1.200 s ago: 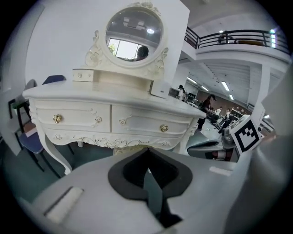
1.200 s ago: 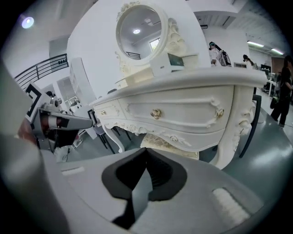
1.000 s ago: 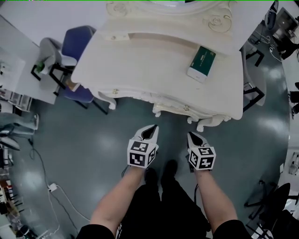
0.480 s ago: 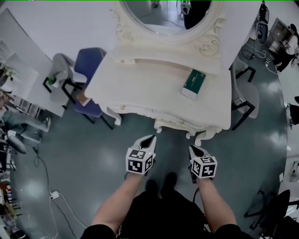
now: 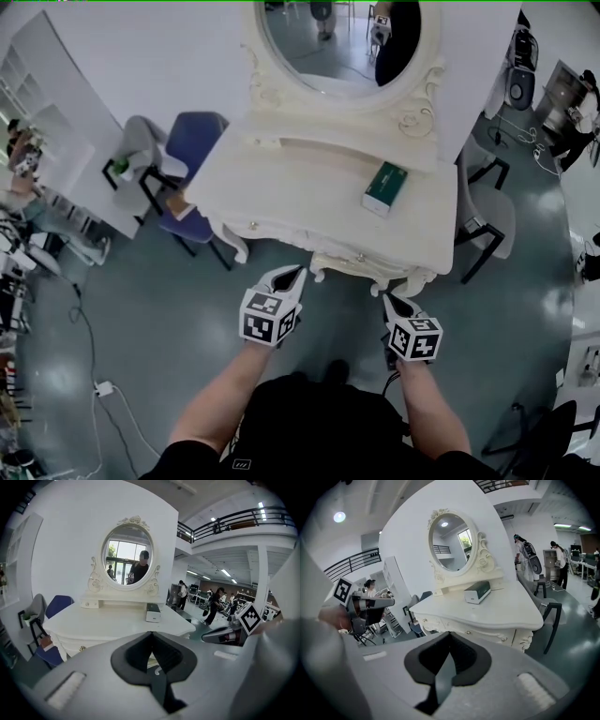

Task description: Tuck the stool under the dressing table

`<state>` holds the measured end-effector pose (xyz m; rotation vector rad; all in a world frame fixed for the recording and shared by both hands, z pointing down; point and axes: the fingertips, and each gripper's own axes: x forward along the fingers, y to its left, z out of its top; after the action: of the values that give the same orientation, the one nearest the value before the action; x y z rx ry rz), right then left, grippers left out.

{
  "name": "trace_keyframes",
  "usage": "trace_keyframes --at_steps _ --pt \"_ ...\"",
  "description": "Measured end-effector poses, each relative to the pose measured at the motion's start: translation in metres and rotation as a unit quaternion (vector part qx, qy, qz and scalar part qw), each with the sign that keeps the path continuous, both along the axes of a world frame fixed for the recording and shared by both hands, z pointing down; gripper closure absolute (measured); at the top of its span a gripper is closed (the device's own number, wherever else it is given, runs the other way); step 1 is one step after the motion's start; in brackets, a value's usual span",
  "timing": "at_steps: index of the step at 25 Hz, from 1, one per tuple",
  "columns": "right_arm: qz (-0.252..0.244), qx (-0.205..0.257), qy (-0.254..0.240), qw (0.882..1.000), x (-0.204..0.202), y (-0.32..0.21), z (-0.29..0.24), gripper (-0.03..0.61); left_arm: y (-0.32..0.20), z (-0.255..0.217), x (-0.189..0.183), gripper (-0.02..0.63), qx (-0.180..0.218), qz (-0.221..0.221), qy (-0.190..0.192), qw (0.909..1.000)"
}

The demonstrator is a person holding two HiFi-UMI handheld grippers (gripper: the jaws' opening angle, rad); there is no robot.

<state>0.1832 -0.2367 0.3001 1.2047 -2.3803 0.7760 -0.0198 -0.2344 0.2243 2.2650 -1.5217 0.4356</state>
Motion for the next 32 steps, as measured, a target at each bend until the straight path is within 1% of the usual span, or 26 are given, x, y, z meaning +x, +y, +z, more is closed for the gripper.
trace_keyframes --at_steps 3,6,11,14,19,23,28,32 --pt "-0.007 0.013 -0.004 1.000 0.001 -0.001 -0.016 0.575 0.001 -0.017 0.000 0.597 0.017 -0.003 -0.004 0.9998" --pt "-0.018 0.030 -0.007 0.999 -0.002 -0.004 -0.034 0.575 0.001 -0.031 -0.002 0.597 0.031 -0.010 0.001 0.9995" --pt "-0.021 0.047 -0.020 0.998 -0.012 -0.005 -0.060 0.575 0.006 -0.038 -0.010 0.597 0.037 -0.008 0.006 0.9993" --pt "-0.018 0.055 -0.020 0.998 -0.022 -0.006 -0.072 0.575 0.002 -0.043 -0.022 0.597 0.040 -0.004 0.016 0.9991" --pt "0.002 0.062 -0.024 0.998 -0.049 -0.008 -0.085 0.575 -0.007 -0.056 -0.055 0.597 0.052 0.008 0.025 0.9983" --pt "0.012 0.070 -0.031 0.997 -0.082 -0.009 -0.100 0.575 -0.018 -0.072 -0.092 0.597 0.071 0.018 0.025 0.9970" --pt "0.022 0.097 -0.037 0.994 -0.124 -0.018 -0.129 0.575 -0.029 -0.089 -0.135 0.597 0.092 0.037 0.028 0.9947" --pt "0.027 0.126 -0.051 0.990 -0.150 -0.029 -0.158 0.575 -0.034 -0.096 -0.162 0.597 0.103 0.052 0.011 0.9933"
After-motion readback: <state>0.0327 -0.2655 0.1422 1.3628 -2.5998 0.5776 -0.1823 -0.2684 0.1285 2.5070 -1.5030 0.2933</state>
